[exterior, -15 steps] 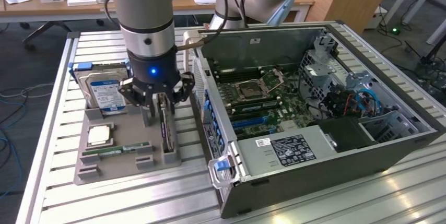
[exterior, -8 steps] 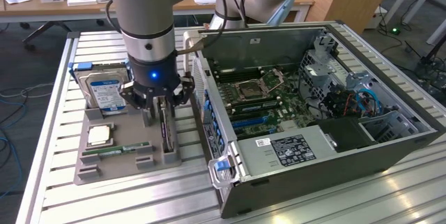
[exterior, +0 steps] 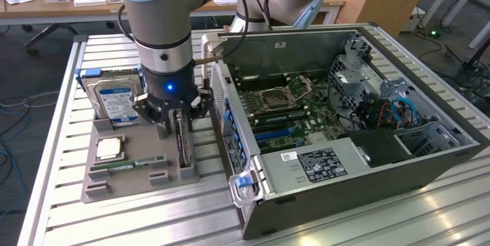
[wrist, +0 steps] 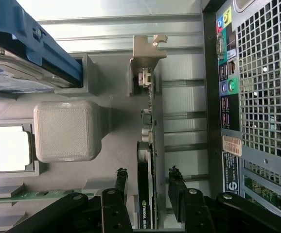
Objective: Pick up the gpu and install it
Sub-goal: 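Pick up the gpu and move the gpu toward the slot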
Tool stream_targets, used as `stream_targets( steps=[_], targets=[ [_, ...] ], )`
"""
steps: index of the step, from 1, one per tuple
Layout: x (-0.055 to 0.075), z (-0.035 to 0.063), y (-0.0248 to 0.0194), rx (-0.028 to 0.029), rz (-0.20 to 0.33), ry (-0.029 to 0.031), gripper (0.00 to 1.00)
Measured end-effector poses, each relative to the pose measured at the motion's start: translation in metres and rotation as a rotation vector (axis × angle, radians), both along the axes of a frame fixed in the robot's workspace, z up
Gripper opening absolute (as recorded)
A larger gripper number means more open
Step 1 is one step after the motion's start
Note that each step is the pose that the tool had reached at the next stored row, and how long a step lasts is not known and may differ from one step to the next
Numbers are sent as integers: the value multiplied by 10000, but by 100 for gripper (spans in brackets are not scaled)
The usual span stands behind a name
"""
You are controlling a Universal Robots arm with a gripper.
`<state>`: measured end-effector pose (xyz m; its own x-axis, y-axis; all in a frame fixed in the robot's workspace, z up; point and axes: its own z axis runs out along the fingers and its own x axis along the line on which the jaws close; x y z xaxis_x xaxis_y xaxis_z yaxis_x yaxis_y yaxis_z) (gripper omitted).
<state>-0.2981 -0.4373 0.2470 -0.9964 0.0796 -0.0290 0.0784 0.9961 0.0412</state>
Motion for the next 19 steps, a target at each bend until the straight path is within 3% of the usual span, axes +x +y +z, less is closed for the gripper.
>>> stream_targets(
  steps=[8,13,19],
  targets=[
    [-23,-103,8,-2,1,-1,47],
    [-17,-142,8,-84,1,-1,47],
    [9,-152,9,-89,0,-2,47]
  ],
)
